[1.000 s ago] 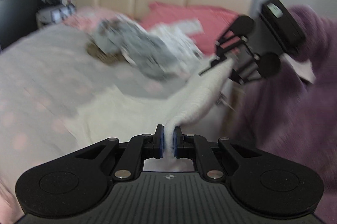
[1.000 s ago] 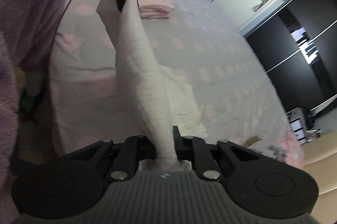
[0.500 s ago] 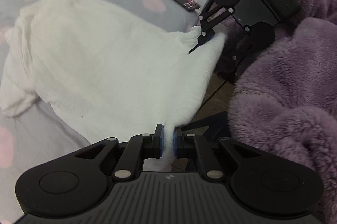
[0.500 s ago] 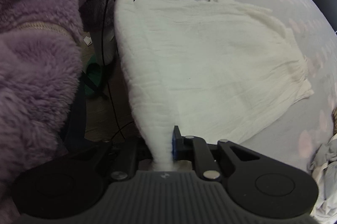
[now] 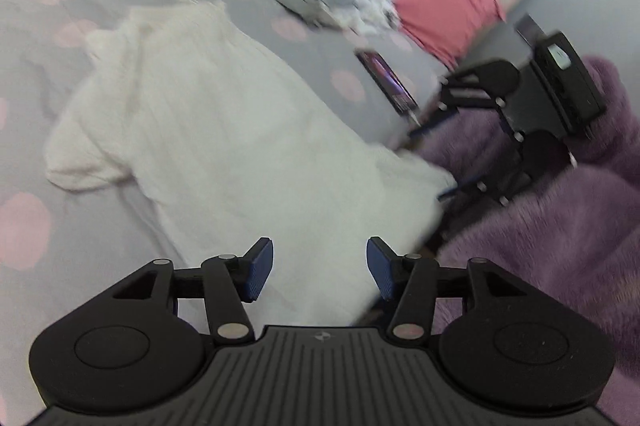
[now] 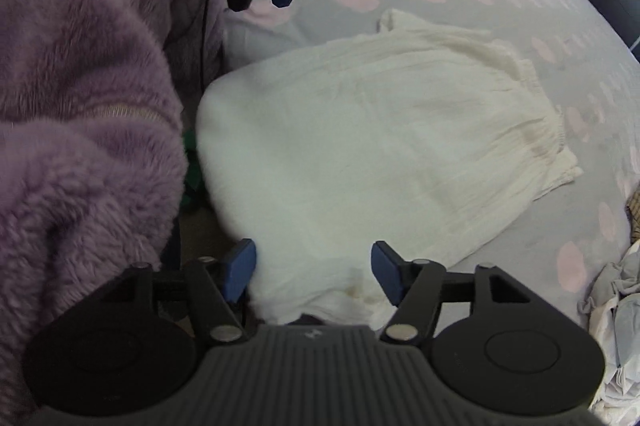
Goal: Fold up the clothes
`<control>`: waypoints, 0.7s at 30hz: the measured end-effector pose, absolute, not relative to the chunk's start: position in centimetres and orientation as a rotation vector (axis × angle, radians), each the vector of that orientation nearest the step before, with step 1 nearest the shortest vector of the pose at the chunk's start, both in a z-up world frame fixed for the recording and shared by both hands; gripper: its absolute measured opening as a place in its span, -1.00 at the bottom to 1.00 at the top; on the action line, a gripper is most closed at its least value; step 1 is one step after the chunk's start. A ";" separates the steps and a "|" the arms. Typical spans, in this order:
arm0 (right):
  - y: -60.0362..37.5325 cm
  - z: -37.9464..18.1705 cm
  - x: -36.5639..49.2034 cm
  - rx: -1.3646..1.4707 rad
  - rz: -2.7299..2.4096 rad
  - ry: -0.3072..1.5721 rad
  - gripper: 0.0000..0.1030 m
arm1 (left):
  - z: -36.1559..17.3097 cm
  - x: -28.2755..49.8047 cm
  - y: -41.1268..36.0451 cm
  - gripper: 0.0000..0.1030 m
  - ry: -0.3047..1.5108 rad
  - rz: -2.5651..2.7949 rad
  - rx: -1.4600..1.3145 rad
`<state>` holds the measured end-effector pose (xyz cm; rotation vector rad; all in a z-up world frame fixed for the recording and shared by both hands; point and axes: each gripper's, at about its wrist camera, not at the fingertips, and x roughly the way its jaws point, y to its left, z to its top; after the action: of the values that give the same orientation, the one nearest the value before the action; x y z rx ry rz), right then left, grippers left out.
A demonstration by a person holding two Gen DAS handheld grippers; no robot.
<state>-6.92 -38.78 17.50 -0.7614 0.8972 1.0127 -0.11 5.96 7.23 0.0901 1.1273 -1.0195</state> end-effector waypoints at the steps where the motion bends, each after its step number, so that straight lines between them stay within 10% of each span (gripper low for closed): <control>1: -38.8 17.8 -6.4 -0.748 0.998 0.890 0.34 | 7.1 0.6 6.1 -0.03 1.114 -0.960 0.081; 10: -35.0 16.1 0.6 -0.529 0.817 0.838 -0.17 | 2.3 7.5 8.4 -0.06 1.077 -0.462 -0.143; 19: -32.1 13.3 5.8 -0.321 0.678 0.820 -0.20 | -1.4 11.5 9.1 -0.06 1.089 -0.321 -0.183; 21: -31.8 13.3 6.5 -0.298 0.674 0.801 -0.20 | -2.2 12.0 8.8 -0.39 1.104 -0.314 -0.167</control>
<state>6.50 -31.81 13.26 -0.2978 0.8010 0.6740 11.97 8.80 -2.22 -0.1671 1.1044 -0.3139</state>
